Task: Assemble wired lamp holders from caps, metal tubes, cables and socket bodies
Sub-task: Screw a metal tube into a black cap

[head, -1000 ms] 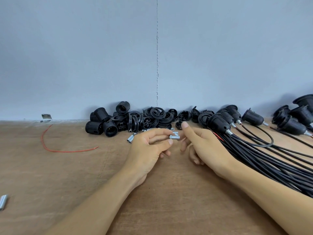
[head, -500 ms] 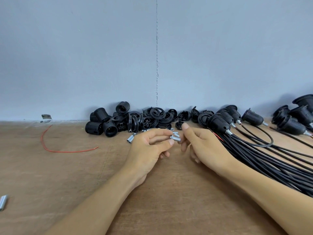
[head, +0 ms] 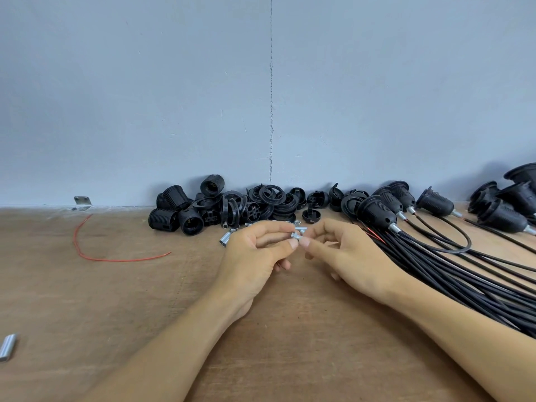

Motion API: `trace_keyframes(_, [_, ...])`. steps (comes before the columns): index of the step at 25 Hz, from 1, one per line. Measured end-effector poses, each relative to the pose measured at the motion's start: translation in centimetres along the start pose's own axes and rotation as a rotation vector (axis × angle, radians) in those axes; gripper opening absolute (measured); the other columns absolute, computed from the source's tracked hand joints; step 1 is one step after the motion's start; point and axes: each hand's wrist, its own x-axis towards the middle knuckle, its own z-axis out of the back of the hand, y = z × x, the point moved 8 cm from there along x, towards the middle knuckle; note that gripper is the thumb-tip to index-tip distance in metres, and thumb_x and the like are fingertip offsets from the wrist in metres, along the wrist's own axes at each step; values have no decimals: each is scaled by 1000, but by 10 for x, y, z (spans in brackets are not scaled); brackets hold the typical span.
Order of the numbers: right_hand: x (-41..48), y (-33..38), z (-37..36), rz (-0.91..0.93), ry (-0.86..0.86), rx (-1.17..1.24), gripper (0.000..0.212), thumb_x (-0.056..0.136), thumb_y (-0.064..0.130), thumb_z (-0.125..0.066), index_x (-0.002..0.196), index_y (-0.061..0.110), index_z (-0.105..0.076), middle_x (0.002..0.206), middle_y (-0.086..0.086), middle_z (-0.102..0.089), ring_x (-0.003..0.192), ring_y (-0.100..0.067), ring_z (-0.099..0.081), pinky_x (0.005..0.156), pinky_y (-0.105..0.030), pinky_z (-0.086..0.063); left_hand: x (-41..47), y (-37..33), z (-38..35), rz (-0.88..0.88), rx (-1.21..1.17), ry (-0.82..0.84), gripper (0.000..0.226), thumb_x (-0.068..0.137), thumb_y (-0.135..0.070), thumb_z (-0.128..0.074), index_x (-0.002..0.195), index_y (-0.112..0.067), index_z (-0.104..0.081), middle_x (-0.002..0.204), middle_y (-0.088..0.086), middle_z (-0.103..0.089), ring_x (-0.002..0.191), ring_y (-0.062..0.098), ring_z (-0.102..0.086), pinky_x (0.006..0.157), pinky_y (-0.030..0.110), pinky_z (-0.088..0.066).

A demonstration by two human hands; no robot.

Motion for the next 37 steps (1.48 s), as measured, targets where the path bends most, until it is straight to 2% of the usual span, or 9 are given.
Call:
trace_keyframes(7, [1, 0, -2, 17, 38, 25, 16, 96, 35, -64, 97, 19, -66, 78, 1, -69, 49, -11, -50, 49, -20, -41, 0, 0, -1, -3, 14, 1, 21, 87, -5, -77, 101, -20, -77, 97, -2, -80, 56, 10, -62, 55, 18, -49])
trace_keyframes(10, [3, -4, -1, -15, 18, -6, 38, 103, 46, -45, 93, 18, -68, 74, 0, -72, 44, -12, -51, 48, -15, -38, 0, 0, -1, -2, 3, 0, 21, 86, -6, -78, 100, -21, -77, 97, -3, -80, 54, 10, -62, 54, 18, -50])
trace_keyframes(14, [3, -5, -5, -2, 67, 39, 19, 98, 36, -61, 104, 18, -65, 85, 4, -72, 51, -14, -55, 53, -19, -43, 1, 0, -1, -8, 11, -1, 21, 87, -5, -77, 101, -21, -76, 97, -2, -80, 55, 9, -62, 55, 18, -50])
trace_keyframes(17, [4, -7, -3, -31, 50, 69, 43, 104, 47, -42, 101, 14, -68, 86, -3, -76, 50, -17, -57, 49, -19, -41, 0, 1, -1, -1, 11, 6, 21, 86, -7, -78, 101, -22, -77, 99, -3, -80, 55, 10, -62, 55, 18, -50])
trace_keyframes(21, [2, -4, -3, -9, 67, 47, 22, 97, 37, -62, 104, 16, -64, 87, 1, -74, 52, -15, -58, 49, -15, -41, 1, 1, 0, -7, 2, 3, 21, 87, -7, -77, 99, -23, -78, 99, -2, -80, 56, 10, -62, 55, 18, -49])
trace_keyframes(25, [4, -7, -3, -50, 48, 70, 41, 103, 46, -46, 101, 12, -68, 86, -4, -76, 50, -17, -58, 45, -18, -39, 1, 1, -1, -7, 12, 11, 21, 86, -7, -78, 100, -24, -77, 99, -3, -80, 56, 10, -63, 55, 18, -50])
trace_keyframes(29, [2, -5, -4, -8, 62, 18, 15, 99, 28, -60, 101, 14, -64, 82, 3, -72, 51, -16, -57, 52, -17, -42, 1, 2, 0, -4, 5, -2, 21, 86, -7, -78, 99, -24, -77, 98, -2, -80, 56, 11, -62, 56, 19, -49])
trace_keyframes(32, [3, -6, -4, -24, 60, 24, 38, 104, 41, -46, 98, 9, -66, 83, -4, -75, 51, -17, -57, 49, -13, -40, 1, 2, 0, -6, 4, 4, 22, 86, -7, -78, 99, -25, -78, 99, -2, -79, 56, 11, -63, 55, 18, -49])
trace_keyframes(37, [2, -3, -4, 19, 84, 31, 17, 95, 32, -66, 101, 16, -66, 84, -5, -74, 51, -13, -57, 51, -14, -42, 1, 3, 0, 0, 26, 1, 20, 86, -6, -77, 99, -22, -77, 96, -1, -80, 56, 11, -62, 55, 18, -49])
